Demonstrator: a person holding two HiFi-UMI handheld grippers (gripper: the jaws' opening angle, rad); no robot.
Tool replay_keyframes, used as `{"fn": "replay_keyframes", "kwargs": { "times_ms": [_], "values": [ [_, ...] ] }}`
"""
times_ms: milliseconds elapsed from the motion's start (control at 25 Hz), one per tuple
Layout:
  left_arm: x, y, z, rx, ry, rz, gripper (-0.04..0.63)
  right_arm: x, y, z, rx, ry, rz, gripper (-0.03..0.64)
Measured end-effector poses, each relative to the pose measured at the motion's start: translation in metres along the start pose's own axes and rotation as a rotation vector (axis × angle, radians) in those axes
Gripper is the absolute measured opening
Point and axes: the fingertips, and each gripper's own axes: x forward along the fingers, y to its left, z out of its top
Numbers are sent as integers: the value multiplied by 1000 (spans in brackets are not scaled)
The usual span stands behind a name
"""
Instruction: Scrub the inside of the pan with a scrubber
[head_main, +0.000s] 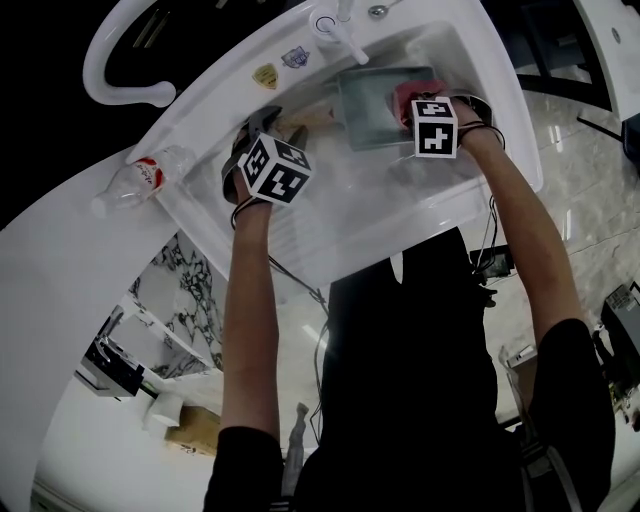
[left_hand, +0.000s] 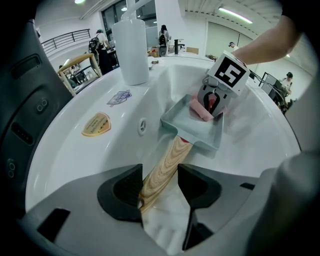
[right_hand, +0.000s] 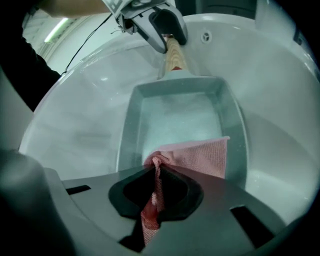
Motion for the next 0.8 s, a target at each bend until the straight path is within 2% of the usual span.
{"fn": "replay_keyframes", "kwargs": {
  "times_ms": [200, 400, 520, 680, 800],
  "values": [
    [0, 0, 0, 0, 3, -1, 225, -9, -42, -7, 40, 13, -208, 35],
    [0, 0, 1, -3, 5, 1, 225, -20, -84, -12, 9, 71, -473, 35],
    [1, -1, 1, -4, 4, -1, 225, -23, -95, -15, -18, 119, -577, 35],
    [1, 0, 1, -4, 3, 1, 226, -23, -95, -17, -40, 135, -635, 35],
    [1, 0, 1, -6, 4, 0, 226, -18, -80, -22, 10, 136, -520, 35]
  ]
}}
